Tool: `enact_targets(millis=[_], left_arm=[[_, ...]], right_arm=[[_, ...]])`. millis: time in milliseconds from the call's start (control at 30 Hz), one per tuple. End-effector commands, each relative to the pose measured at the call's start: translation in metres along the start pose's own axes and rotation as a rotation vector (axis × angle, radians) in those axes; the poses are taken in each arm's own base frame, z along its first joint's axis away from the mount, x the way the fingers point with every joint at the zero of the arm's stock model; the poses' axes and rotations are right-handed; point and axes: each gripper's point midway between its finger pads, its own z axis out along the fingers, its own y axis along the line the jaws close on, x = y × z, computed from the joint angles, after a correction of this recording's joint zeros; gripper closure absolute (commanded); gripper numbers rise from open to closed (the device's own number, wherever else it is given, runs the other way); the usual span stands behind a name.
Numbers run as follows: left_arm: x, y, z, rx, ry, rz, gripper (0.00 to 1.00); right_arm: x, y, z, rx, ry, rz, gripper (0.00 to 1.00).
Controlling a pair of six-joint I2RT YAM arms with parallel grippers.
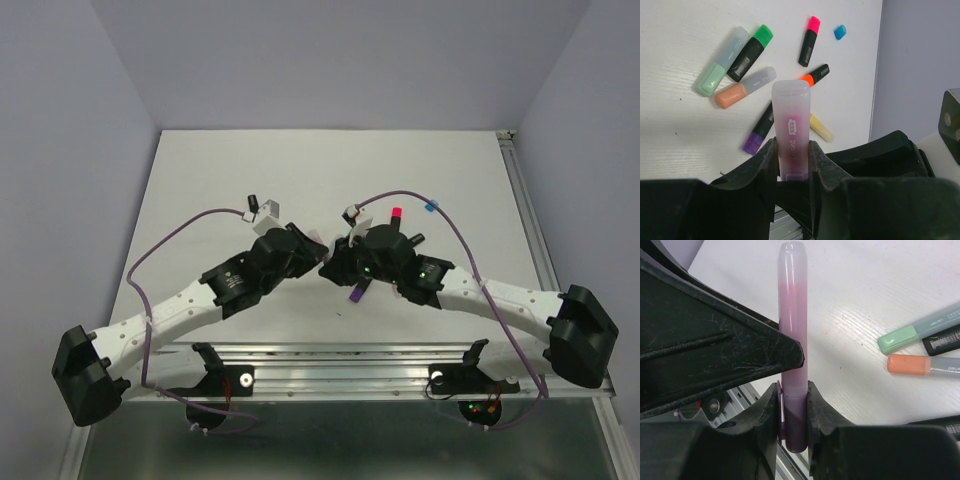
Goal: Open the pen caps
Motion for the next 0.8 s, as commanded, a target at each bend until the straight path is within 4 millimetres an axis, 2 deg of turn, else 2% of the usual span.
enact_targets(millis=[0,167,233,333,467,633,700,767], left_arm=[[-0.014,-0.008,0.0,0.02,-0.076,-0.03,1.0],[-0.034,-0.004,0.007,-0.027,-0.183,-0.079,1.0],[-0.046,-0.002,0.014,-0.053,-0.243,-0.095,1.0],[-0.063,0.001,0.027,-0.077,-0.303,-0.113,1.0],[-0.085,0.004,0.048,-0.107,-0.33,-0.132,1.0],[-0.127,0.013,0.059,-0.159,-0.44,-0.152,1.0],[-0.133,0.015,0.062,-0.169,-0.438,-0.145,1.0],[-0.14,0.024,0.063,-0.19,-0.444,-0.135,1.0]], right_arm=[[-0.024,0.033,-0.009,-0.096,-0.047,-0.022,0.99],[-0.016,0.059,-0.027,-0.247,-0.033,0.017,0.99],[-0.003,0.074,-0.037,-0.339,0.023,0.036,0.99],[0.011,0.106,-0.063,-0.514,0.09,0.078,0.99],[0.032,0.124,-0.081,-0.584,0.155,0.107,0.99],[0.056,0.127,-0.086,-0.567,0.235,0.156,0.99],[0.061,0.124,-0.085,-0.544,0.251,0.163,0.99],[0.056,0.114,-0.079,-0.467,0.218,0.166,0.99]])
